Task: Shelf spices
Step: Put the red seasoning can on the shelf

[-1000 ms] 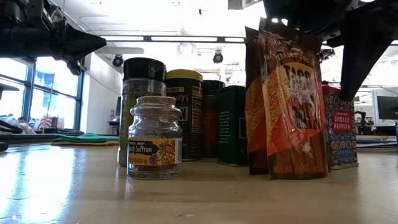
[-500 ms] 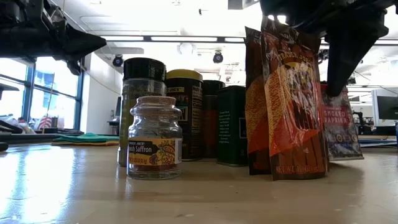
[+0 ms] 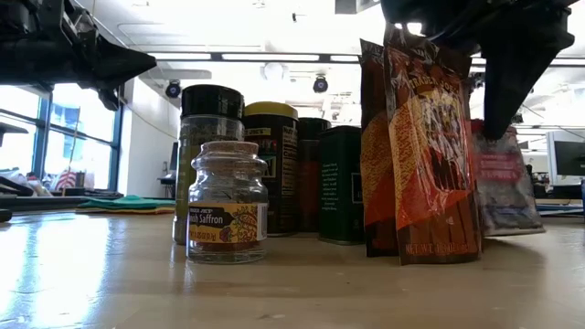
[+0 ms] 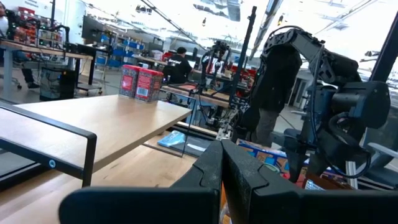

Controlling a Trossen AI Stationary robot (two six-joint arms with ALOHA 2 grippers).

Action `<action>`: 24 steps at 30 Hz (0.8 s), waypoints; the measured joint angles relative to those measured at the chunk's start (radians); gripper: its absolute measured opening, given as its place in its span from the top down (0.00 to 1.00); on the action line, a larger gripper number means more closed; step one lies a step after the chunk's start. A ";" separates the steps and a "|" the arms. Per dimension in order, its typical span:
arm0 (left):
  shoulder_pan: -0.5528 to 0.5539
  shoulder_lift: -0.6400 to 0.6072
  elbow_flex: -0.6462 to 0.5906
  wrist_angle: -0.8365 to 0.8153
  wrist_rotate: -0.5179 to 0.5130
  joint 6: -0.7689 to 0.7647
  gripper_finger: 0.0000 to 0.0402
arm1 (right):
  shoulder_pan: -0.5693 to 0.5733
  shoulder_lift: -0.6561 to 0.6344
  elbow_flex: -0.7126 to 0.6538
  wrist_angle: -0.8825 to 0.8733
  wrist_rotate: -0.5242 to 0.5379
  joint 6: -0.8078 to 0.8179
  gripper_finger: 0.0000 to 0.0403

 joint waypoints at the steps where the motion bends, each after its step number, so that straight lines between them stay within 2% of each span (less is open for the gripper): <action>1: 0.000 0.000 0.000 0.000 0.000 0.000 1.00 | 0.001 0.002 0.011 -0.010 -0.004 0.000 0.58; 13: 0.000 0.000 0.000 0.000 0.000 0.000 1.00 | 0.015 0.002 0.051 -0.037 0.003 0.026 0.58; 19: 0.000 0.000 0.000 0.000 0.000 0.000 1.00 | 0.046 -0.004 0.049 -0.065 0.037 0.124 0.58; 24: 0.000 0.000 0.000 0.000 0.000 0.000 1.00 | 0.107 -0.104 -0.086 -0.044 0.149 0.297 0.58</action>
